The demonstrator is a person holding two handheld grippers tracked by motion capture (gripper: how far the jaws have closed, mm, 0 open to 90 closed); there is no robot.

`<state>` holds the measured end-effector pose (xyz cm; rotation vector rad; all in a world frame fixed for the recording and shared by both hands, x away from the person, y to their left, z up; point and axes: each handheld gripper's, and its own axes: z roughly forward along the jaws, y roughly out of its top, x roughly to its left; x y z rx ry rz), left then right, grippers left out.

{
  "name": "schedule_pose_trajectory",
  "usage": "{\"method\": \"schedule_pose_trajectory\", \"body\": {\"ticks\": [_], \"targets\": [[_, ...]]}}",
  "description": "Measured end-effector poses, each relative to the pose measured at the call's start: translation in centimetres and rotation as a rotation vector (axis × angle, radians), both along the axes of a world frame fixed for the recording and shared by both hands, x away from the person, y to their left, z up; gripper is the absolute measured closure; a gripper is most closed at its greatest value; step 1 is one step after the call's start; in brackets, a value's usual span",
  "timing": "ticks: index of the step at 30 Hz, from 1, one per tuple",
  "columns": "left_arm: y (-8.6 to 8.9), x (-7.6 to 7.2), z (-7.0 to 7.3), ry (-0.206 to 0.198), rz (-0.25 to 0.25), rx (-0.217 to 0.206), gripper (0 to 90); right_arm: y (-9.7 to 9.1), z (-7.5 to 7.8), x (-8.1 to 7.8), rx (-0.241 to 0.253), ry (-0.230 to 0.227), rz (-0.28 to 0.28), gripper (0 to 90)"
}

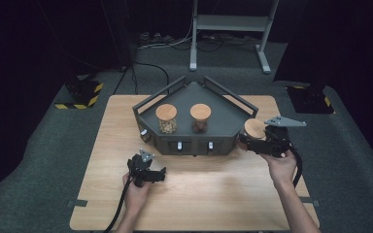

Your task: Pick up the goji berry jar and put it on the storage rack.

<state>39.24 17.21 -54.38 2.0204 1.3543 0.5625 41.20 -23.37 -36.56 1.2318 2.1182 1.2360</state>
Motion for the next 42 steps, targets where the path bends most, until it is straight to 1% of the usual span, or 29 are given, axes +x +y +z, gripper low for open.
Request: {"method": "schedule_pose_trajectory", "body": {"ticks": [4,11,22,33,42], "targets": [[0.0,0.0,0.0,0.001,0.000,0.000,1.3,0.1,0.1,0.3,-0.002,0.010,0.001,26.1],[0.0,0.0,0.0,0.001,0.000,0.000,1.3,0.2,0.1,0.9,0.010,0.025,-0.004,26.2],[0.0,0.0,0.0,0.001,0.000,0.000,1.3,0.7,0.4,1.8,0.027,0.037,-0.005,26.1],[0.0,0.0,0.0,0.001,0.000,0.000,1.3,1.8,0.8,2.6,0.015,0.033,0.006,26.1],[0.0,0.0,0.0,0.001,0.000,0.000,1.3,2.8,0.8,3.4,0.003,0.044,0.012,26.1]]}}
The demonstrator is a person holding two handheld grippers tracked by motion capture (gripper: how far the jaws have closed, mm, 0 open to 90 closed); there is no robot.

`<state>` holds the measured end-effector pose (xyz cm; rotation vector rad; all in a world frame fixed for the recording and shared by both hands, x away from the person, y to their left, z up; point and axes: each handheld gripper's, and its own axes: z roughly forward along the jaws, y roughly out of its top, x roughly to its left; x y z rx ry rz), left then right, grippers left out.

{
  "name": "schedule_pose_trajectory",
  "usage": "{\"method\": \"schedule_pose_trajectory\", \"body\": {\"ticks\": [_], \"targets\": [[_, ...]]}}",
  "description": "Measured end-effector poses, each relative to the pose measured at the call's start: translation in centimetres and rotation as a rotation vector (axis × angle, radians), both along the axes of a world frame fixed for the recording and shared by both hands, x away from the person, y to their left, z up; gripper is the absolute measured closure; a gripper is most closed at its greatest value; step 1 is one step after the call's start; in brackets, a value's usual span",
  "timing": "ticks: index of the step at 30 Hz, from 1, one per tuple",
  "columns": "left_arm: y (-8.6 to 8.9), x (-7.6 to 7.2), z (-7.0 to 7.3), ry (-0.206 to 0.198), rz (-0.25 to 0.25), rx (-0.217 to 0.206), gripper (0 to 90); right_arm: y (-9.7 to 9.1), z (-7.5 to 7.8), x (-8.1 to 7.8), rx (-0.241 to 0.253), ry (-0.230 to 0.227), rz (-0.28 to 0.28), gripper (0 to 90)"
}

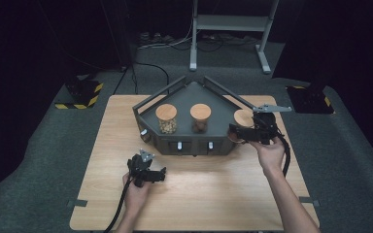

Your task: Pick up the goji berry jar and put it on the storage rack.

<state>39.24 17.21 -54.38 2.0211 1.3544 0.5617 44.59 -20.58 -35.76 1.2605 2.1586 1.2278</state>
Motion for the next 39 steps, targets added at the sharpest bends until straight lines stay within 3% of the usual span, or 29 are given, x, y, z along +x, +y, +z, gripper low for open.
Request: {"method": "schedule_pose_trajectory", "body": {"ticks": [18,39], "targets": [[0.0,0.0,0.0,0.000,0.000,0.000,1.3,2.1,0.4,1.4,-0.036,-0.009,0.002,26.2],[0.0,0.0,0.0,0.000,0.000,0.000,1.3,3.0,0.0,2.9,-0.067,-0.004,-0.028,26.1]]}}
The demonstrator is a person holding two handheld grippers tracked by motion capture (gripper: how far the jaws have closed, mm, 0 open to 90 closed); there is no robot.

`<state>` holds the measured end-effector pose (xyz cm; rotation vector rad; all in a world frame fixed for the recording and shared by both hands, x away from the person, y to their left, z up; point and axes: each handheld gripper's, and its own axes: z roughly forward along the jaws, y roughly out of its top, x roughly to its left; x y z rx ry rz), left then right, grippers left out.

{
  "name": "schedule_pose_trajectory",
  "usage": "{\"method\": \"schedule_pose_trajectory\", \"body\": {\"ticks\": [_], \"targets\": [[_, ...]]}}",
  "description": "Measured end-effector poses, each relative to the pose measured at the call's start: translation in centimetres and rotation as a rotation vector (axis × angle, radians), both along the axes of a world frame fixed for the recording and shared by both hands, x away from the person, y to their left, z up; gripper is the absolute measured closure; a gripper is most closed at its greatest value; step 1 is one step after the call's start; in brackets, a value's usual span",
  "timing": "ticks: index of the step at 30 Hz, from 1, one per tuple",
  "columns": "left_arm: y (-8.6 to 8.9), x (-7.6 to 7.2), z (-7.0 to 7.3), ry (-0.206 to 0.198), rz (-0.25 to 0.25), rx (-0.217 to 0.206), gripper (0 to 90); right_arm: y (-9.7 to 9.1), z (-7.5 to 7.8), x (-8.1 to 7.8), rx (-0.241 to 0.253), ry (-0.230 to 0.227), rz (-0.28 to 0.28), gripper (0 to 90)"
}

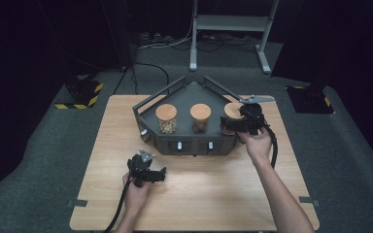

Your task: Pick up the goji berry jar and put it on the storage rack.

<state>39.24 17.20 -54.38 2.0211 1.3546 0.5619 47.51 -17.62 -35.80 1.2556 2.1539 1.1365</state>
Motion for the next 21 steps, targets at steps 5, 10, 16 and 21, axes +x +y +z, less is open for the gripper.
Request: {"method": "schedule_pose_trajectory", "body": {"ticks": [5,10,16,21], "targets": [[0.00,0.00,0.00,0.000,0.000,0.000,1.2,0.33,0.01,0.24,-0.015,-0.005,0.001,26.1],[0.00,0.00,0.00,0.000,0.000,0.000,1.3,0.62,-0.02,0.45,-0.022,-0.005,0.002,26.1],[0.00,0.00,0.00,0.000,0.000,0.000,1.2,0.73,-0.24,0.69,-0.014,-0.003,-0.002,26.1],[0.00,0.00,0.00,0.000,0.000,0.000,1.2,0.82,-0.38,0.92,-0.014,0.002,-0.006,26.1]]}}
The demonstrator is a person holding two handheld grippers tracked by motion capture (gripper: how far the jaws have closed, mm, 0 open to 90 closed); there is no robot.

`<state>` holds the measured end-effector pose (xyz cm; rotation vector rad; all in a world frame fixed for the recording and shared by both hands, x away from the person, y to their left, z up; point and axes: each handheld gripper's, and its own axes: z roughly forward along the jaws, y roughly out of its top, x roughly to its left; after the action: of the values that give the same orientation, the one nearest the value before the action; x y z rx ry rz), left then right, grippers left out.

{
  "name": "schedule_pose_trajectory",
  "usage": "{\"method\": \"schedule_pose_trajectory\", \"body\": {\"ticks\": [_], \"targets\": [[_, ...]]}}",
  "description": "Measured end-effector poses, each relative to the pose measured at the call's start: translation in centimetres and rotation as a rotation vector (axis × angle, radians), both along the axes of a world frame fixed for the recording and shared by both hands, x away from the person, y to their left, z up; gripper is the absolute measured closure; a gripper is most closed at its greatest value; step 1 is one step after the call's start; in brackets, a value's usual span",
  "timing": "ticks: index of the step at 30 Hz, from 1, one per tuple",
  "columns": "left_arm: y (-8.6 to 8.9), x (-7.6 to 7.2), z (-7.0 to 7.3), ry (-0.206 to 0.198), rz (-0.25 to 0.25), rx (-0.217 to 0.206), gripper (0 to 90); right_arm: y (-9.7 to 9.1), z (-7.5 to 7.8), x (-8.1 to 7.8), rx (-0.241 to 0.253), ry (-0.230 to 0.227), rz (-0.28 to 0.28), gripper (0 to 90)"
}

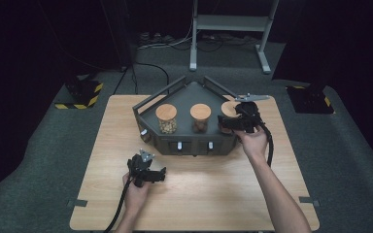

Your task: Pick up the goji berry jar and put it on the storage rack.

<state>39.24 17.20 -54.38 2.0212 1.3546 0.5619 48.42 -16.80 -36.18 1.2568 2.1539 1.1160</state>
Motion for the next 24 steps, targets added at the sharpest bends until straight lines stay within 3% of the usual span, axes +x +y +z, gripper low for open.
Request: {"method": "schedule_pose_trajectory", "body": {"ticks": [24], "targets": [[0.0,0.0,0.0,0.000,0.000,0.000,1.2,0.9,-1.6,1.4,-0.039,0.024,-0.022,26.1]]}}
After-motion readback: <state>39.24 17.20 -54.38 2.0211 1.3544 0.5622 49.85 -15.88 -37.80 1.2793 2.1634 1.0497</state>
